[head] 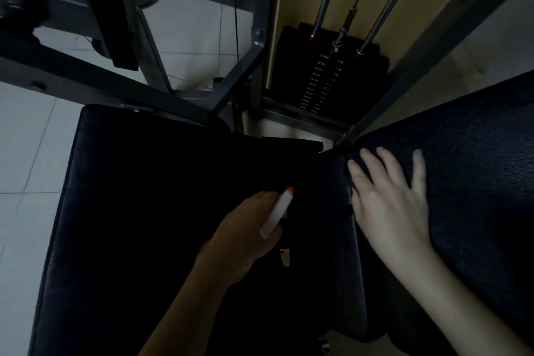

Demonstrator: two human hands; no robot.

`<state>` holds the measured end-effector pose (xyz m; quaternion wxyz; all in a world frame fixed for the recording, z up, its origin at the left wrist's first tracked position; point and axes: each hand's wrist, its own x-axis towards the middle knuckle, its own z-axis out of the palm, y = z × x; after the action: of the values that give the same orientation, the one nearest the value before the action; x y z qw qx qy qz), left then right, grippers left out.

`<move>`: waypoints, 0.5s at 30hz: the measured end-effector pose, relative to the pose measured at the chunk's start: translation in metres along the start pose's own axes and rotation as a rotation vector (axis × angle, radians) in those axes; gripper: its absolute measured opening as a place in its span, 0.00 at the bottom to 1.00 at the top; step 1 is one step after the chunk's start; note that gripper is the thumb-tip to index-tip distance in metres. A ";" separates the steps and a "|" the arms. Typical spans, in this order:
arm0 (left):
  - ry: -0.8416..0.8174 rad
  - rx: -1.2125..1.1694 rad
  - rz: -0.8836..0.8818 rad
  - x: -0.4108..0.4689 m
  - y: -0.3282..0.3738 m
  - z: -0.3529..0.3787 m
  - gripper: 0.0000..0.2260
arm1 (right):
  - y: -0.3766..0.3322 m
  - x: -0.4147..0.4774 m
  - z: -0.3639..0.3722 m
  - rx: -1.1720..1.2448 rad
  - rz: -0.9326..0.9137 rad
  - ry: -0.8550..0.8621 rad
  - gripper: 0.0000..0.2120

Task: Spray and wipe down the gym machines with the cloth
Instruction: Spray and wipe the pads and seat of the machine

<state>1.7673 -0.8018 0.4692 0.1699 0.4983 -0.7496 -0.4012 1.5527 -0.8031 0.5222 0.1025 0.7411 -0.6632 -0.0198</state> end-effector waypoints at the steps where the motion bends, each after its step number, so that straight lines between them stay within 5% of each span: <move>1: -0.010 -0.022 0.022 -0.001 0.004 0.006 0.23 | -0.001 0.000 0.001 0.008 0.010 0.005 0.21; 4: -0.004 -0.060 -0.017 0.000 0.015 0.019 0.27 | -0.003 0.000 0.004 0.051 0.062 0.054 0.22; 10: 0.040 -0.182 -0.238 0.008 0.031 0.037 0.11 | 0.001 0.001 -0.001 0.150 0.143 0.123 0.21; 15: -0.087 -0.169 -0.244 -0.001 0.027 0.046 0.18 | 0.007 0.006 -0.003 0.217 0.169 0.172 0.20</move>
<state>1.7210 -0.7758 0.4614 0.1285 0.5518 -0.6537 -0.5017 1.5469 -0.8098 0.5269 0.0795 0.6884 -0.7101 0.1243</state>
